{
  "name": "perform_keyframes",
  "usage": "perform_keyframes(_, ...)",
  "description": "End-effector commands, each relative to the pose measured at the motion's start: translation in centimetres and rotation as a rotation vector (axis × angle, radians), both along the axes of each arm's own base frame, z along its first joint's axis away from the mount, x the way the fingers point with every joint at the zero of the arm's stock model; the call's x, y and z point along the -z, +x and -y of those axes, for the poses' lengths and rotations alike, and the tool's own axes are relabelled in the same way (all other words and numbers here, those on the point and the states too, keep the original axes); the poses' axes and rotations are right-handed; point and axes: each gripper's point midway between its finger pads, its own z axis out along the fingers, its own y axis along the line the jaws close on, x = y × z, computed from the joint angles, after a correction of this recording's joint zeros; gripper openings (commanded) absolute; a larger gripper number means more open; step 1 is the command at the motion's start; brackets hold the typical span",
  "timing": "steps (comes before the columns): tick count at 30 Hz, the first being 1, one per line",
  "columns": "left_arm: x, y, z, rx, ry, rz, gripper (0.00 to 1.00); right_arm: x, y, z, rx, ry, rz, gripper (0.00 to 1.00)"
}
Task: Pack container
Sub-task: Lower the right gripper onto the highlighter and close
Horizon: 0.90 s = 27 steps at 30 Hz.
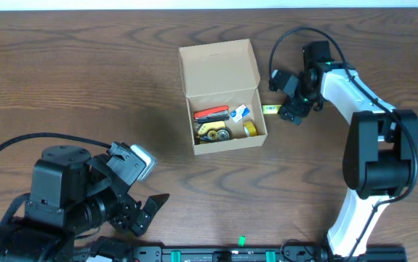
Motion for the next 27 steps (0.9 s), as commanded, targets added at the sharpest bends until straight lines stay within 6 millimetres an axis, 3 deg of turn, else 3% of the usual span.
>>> perform_keyframes(1,-0.6,-0.1,0.2,0.011,-0.013,0.014,0.95,0.8,-0.4,-0.1,-0.01,0.011,-0.015,0.96)
perform_keyframes(19,-0.6,-0.1,0.2,0.011,-0.013,0.014,0.95,2.2,-0.6,-1.3,-0.002,0.087,-0.049,0.88)
perform_keyframes(27,-0.6,-0.1,0.2,0.011,-0.013,0.014,0.95,2.1,-0.8,-1.8,0.046,0.123,-0.067,0.66)
